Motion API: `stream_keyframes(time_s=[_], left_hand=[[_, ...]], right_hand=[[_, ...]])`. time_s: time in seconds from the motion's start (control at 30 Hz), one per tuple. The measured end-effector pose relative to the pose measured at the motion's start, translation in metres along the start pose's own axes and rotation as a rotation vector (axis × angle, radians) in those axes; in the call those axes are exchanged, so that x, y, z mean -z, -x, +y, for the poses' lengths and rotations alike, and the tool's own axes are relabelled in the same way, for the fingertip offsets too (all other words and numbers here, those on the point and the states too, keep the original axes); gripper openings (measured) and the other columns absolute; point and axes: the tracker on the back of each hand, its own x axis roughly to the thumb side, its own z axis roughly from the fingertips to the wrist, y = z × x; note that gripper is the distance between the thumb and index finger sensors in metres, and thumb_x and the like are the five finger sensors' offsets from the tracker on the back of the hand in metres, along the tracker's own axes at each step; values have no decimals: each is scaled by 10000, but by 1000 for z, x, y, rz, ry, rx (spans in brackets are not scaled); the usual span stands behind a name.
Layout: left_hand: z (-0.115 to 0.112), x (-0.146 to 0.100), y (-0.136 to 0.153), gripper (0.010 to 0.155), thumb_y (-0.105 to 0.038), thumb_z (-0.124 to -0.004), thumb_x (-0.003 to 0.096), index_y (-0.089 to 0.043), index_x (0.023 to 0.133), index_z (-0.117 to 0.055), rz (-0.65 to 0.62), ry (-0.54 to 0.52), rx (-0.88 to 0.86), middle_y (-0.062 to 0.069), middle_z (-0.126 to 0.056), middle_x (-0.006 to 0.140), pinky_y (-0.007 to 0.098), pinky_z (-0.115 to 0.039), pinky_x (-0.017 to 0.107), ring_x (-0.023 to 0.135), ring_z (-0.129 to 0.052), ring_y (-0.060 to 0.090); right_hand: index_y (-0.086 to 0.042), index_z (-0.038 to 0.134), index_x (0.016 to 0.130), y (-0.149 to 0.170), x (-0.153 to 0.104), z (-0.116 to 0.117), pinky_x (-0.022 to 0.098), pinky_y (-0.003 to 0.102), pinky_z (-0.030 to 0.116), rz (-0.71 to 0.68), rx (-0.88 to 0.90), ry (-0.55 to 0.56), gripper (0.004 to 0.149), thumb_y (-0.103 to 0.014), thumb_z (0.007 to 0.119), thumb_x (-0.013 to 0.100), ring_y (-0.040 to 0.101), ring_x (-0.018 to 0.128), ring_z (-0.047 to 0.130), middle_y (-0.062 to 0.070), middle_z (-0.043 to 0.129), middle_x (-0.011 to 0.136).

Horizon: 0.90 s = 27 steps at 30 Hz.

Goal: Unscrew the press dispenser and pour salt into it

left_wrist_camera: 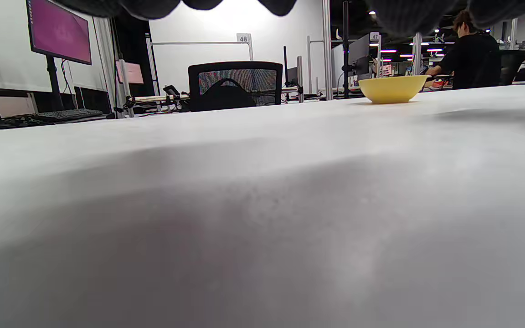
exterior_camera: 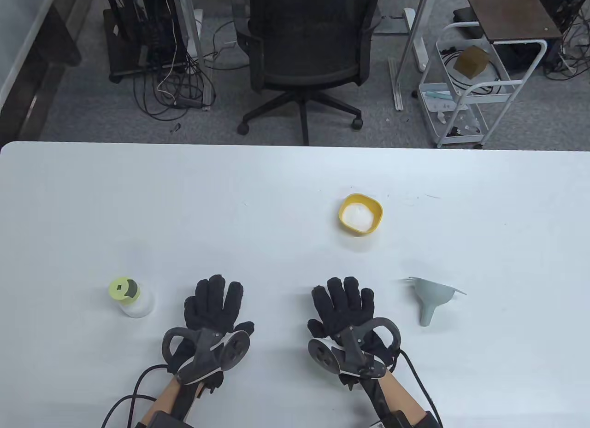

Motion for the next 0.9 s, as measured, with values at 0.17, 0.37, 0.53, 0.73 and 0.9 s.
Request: stream_keyframes(time_s=[0.17,0.37,0.53,0.73,0.9], left_hand=[[0,0,-1,944,-595,-654,542,-48,1243,-337,-1,-3,-3,455,-344,1217,766,-542,667,1035,-488,697],[1,0,3,939,-595,-659,540,-53,1241,-349,6,-11,-21,444,-356,1219,763,-546,668,1038,-498,687],[10,-4,13,933,-592,-674,535,-60,1238,-369,37,-51,-33,441,-371,1218,764,-550,664,1037,-507,684],[28,-8,43,923,-590,-682,538,-74,1240,-376,150,-142,-12,430,-364,1227,763,-539,675,1047,-488,683],[35,-14,80,924,-589,-687,538,-77,1241,-374,283,-202,30,434,-348,1228,769,-526,674,1047,-463,694]], right_hand=[[50,429,1162,0,-1,-1,606,825,472,-1,-4,3,730,-429,614,644,702,948,468,419,476,1128],[49,437,1160,2,-3,-2,606,824,473,11,7,5,726,-429,616,643,701,947,473,419,481,1128],[51,441,1159,6,-3,0,606,824,474,24,4,-4,725,-427,617,643,700,947,477,416,485,1127],[50,448,1156,7,-3,0,607,823,475,31,8,-5,720,-424,620,643,697,947,480,416,487,1126],[49,452,1155,8,-3,-1,605,823,475,34,3,-8,717,-422,623,643,699,945,480,414,487,1126]])
